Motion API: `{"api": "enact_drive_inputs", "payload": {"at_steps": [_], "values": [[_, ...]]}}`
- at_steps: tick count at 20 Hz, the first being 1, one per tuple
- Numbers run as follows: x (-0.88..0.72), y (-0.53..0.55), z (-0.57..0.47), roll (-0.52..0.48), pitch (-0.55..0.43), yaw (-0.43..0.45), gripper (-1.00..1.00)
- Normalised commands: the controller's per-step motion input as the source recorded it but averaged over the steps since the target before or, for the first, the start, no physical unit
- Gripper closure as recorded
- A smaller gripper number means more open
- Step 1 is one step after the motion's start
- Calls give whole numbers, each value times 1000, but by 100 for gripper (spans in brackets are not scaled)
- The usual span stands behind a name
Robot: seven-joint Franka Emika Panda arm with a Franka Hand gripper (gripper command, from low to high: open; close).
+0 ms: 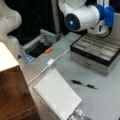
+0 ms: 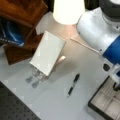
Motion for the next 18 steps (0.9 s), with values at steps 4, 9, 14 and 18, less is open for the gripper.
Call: {"api": "enact_drive_inputs", "payload": {"at_steps": [4,9,14,18], "values": [[360,149,173,-93,23,52,-100],[274,170,111,-74,38,37,-100],[219,186,83,-83,60,12,-100],[227,201,98,-97,77,-22,-100]]}}
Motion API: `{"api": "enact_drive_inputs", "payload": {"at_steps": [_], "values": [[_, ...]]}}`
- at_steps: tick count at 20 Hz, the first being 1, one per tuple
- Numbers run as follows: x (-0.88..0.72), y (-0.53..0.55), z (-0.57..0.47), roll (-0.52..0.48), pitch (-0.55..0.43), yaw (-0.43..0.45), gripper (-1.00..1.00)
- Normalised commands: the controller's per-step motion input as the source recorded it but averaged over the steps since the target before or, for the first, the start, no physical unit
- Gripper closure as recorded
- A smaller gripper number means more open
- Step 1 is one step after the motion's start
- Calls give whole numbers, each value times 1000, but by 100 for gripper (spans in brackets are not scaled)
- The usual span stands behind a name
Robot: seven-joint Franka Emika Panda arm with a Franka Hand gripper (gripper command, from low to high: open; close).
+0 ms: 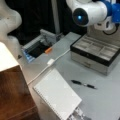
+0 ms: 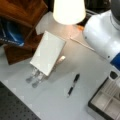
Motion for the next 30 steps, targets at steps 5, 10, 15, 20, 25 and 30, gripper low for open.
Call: {"api": "enact_drive_inputs", "payload": {"at_steps": [5,10,15,20,25,30], "values": [[272,230,42,-144,86,-48,-100],[274,188,24,-136,44,-33,-100],[187,-10,150,-111,53,-14,-100],[-18,-259,317,-139,120,-8,-100],[-223,-436,237,-281,191,-25,-100],[-237,-401,-22,-264,167,22,-100]]}}
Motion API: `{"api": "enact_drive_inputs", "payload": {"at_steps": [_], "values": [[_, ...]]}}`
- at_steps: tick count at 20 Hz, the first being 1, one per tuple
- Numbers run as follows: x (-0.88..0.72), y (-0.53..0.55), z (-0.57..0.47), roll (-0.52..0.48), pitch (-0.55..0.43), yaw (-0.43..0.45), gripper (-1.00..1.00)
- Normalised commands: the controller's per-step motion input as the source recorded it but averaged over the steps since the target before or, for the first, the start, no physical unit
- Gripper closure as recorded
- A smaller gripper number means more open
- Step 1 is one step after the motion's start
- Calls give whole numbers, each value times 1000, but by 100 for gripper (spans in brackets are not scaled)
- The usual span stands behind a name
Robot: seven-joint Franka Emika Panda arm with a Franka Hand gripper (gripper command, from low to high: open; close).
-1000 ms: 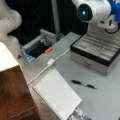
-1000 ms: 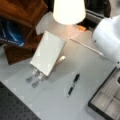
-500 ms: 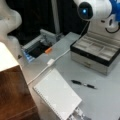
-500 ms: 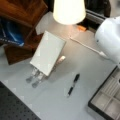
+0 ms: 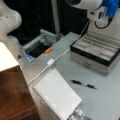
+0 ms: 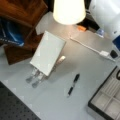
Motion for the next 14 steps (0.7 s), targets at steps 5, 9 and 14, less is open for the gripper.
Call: {"api": "enact_drive_inputs", "payload": {"at_steps": [5,9,14], "values": [[-188,-360,-161,-195,118,87,-100],[-207,-482,-139,-233,160,128,-100],[-187,-399,-53,-296,144,119,-100]]}}
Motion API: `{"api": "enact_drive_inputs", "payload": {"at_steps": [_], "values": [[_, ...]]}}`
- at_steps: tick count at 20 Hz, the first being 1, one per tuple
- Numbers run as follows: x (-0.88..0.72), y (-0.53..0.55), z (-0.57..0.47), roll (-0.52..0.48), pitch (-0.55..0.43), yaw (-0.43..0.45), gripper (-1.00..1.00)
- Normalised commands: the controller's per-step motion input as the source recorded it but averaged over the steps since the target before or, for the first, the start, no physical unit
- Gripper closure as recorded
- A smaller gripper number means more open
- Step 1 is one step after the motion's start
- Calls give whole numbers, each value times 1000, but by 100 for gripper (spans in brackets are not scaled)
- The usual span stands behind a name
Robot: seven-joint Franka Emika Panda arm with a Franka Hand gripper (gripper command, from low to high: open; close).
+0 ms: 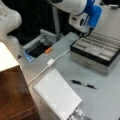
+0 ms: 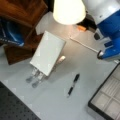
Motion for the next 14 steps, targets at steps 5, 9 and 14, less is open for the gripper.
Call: {"api": "enact_drive_inputs", "payload": {"at_steps": [5,9,14], "values": [[-248,-224,-17,-357,124,53,-100],[-423,-72,-127,-475,53,-32,-100],[-576,-32,-164,-457,-11,-44,-100]]}}
